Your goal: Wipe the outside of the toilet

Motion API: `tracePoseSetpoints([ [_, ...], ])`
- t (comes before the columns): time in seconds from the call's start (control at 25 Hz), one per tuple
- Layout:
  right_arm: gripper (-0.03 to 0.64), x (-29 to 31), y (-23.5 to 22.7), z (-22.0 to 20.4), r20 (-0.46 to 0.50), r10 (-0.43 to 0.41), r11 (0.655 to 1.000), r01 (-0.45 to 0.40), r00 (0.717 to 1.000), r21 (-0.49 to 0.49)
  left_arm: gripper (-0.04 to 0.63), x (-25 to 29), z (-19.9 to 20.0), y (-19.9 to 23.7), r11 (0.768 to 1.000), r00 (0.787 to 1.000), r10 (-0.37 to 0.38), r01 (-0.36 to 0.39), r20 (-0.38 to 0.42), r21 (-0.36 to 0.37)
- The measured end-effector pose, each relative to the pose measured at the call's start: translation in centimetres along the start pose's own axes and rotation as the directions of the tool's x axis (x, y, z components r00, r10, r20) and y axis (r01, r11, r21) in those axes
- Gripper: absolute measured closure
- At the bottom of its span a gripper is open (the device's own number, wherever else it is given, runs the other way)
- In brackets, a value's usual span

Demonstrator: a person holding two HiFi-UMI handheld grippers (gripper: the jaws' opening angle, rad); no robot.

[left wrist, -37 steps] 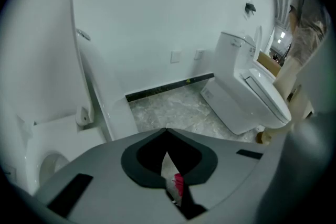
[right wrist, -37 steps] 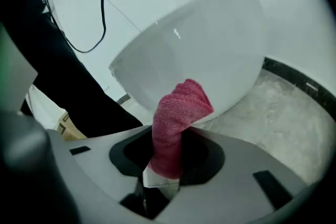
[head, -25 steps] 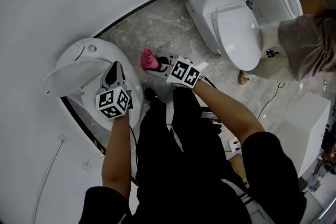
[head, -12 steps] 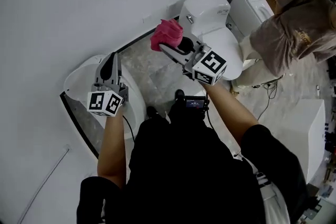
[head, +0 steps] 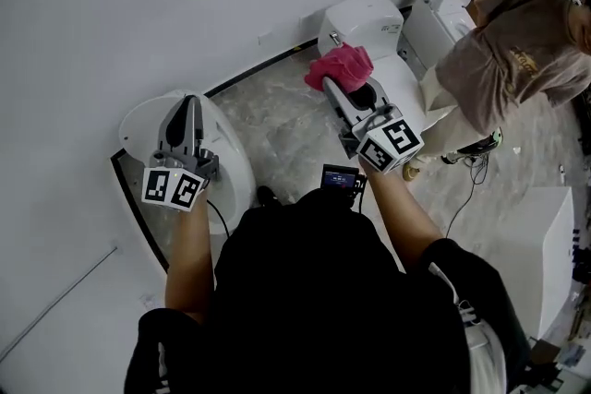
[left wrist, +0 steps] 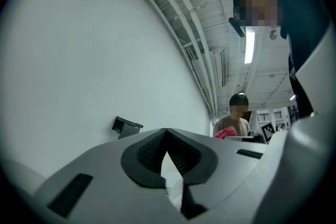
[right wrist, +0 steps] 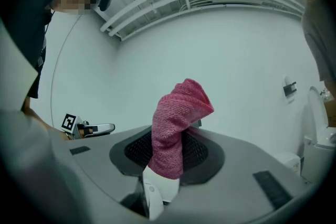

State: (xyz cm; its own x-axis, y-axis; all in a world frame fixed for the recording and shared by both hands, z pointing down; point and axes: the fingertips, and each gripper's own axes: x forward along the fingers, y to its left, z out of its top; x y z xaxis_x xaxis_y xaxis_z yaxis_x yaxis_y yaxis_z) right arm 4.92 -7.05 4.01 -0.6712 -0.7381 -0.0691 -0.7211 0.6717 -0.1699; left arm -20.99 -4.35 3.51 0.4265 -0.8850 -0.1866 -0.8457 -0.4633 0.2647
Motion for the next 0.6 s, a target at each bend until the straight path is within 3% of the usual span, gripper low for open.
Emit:
tracePoseSetpoints([
  [0.12,0.476,-4.3,0.4,-0.1,0.024,0.02,1.0,-0.02,1.0,-0.001,0.584,-3.5,-0.4,-3.1,0.998,1.0,-0.005,0.006,0.017,-0.061],
  [0.32,0.476,-9.9,1.1,-1.3,0.003,0.06,0.997,-0.06,0.998,-0.042,0.584,-6.8,-2.2,-7.8,0.999,1.0,0.021,-0.021,-0.01,-0.037],
  [0.48,0.476,-15.1,2.2,-3.0,-0.085,0.08,0.984,-0.093,0.993,-0.153,0.584,-9.1,-3.4,-12.4,0.999,0.999,0.038,-0.039,-0.029,-0.03],
  [0.6,0.476,-18.8,3.5,-3.8,-0.103,0.1,0.986,-0.113,0.99,-0.122,0.584,-11.9,-3.8,-16.4,0.998,0.997,0.053,-0.053,-0.057,0.015],
])
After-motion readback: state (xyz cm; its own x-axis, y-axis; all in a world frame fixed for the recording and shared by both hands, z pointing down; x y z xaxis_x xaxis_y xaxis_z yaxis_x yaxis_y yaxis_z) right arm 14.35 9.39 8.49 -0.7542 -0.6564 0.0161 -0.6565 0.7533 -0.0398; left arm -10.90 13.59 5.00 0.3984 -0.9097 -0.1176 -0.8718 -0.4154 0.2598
